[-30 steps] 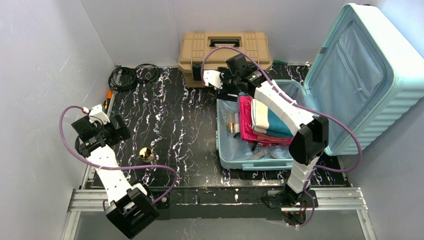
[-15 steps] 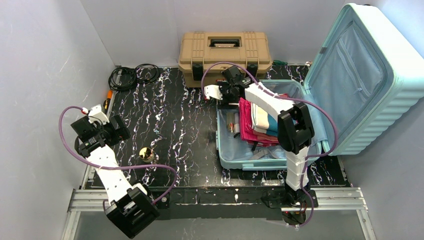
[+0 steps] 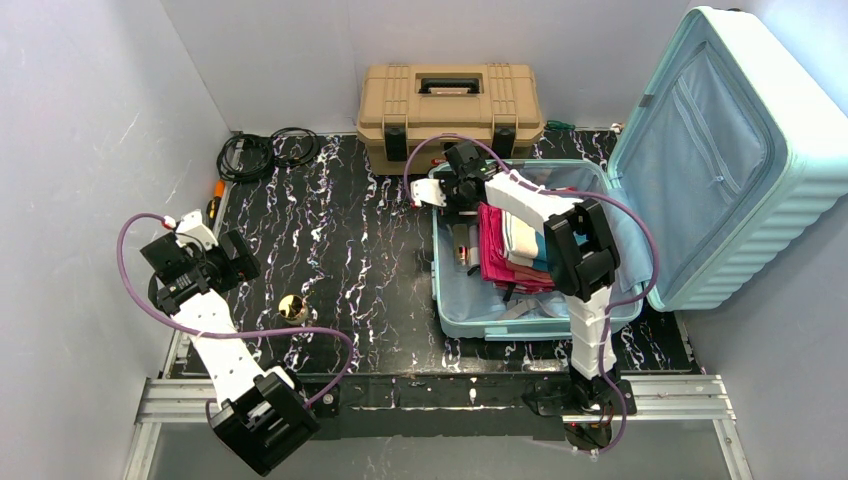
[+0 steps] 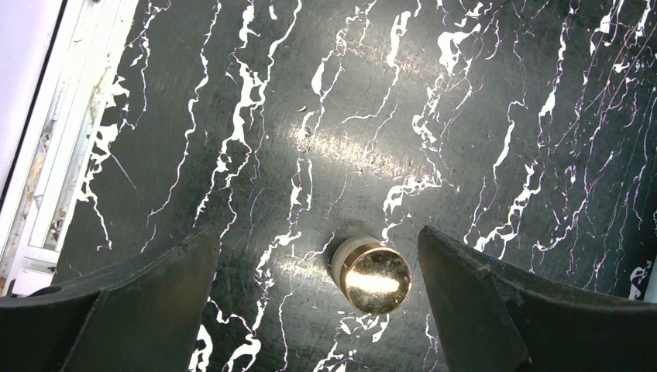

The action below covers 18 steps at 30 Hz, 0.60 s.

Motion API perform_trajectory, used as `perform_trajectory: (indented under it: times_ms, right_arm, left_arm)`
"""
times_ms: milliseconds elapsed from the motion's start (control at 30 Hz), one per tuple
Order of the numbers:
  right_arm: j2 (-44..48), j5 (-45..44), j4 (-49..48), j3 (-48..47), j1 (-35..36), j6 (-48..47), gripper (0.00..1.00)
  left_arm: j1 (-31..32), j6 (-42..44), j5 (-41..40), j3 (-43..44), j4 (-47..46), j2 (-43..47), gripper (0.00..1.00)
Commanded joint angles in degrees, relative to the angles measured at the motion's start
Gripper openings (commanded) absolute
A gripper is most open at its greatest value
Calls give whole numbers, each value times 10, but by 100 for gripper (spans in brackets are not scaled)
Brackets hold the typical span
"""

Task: Pack the luggage
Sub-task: Place the personal item in the luggage.

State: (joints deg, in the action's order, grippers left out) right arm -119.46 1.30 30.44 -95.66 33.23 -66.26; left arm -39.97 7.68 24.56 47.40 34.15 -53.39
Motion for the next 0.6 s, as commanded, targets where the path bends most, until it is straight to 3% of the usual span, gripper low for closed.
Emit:
perform_trajectory:
  times_ms: [0, 433, 567]
  right_arm:
    - [-11, -9, -34, 6, -2, -8, 74]
    - [-1, -2, -17, -13, -8, 0, 97]
    - [-3, 3, -1, -34, -8, 3, 98]
  left_arm:
    - [-4, 2, 15, 1, 15, 0, 98]
    - [-5, 1, 20, 3, 16, -4, 98]
    - [-5, 1, 21, 4, 16, -4, 98]
